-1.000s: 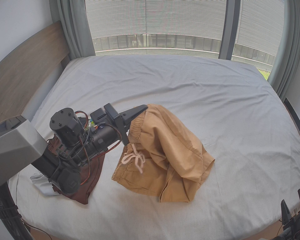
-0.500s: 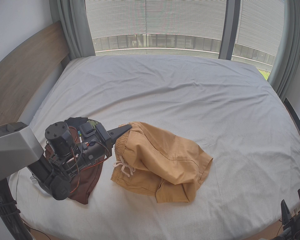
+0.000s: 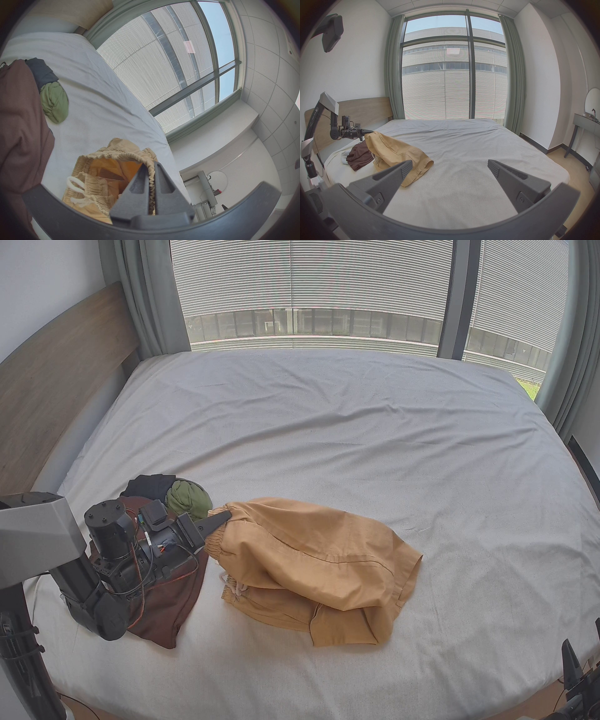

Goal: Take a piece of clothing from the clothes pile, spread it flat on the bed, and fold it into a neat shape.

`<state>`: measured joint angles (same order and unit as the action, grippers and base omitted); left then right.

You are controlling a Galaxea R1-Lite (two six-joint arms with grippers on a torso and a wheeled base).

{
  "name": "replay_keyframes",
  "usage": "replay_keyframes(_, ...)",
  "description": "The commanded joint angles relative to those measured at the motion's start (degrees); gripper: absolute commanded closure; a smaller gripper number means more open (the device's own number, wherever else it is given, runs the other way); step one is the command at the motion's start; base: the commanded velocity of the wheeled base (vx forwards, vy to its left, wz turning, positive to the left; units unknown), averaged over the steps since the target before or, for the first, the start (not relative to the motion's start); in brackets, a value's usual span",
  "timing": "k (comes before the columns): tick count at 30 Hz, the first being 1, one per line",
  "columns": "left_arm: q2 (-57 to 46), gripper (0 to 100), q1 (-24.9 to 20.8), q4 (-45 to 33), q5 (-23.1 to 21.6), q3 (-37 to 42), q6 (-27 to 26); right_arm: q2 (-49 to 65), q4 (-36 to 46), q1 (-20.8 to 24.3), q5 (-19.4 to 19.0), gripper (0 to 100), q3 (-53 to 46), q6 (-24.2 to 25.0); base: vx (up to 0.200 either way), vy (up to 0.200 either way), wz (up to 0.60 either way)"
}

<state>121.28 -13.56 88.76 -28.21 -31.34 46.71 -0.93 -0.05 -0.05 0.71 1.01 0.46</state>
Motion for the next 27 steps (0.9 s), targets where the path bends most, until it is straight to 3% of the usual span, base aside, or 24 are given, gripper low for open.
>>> replay_keyframes(1, 1.2, 100, 1.3, 0.0, 0.2, 0.1, -0.8, 0.9, 0.0, 0.0, 0.0, 0, -1.0, -0.1, 0.000, 0.000, 0.00)
replay_keyframes(20, 1.3, 100, 1.5, 0.2, 0.4, 2.0, -3.0, 0.9, -0.3, 0.0, -0.1, 0, -1.0, 0.5, 0.000, 0.000, 0.00)
replay_keyframes(23, 1.1, 100, 1.6, 0.2, 0.4, 1.9, -3.0, 0.2, -3.3, -0.4, -0.3, 0, 7.7, 1.0, 0.000, 0.000, 0.00)
replay_keyframes(24, 1.0, 100, 1.7, 0.2, 0.4, 1.8, -2.9, -4.2, -2.8, -0.4, -0.4, 0, 16.2, 1.2, 0.000, 0.000, 0.00)
replay_keyframes(27, 1.1, 100, 1.6, 0.3, 0.4, 1.5, -2.9, -14.5, -1.9, 1.4, -2.8, 0, 24.6, 2.3, 0.000, 0.000, 0.00)
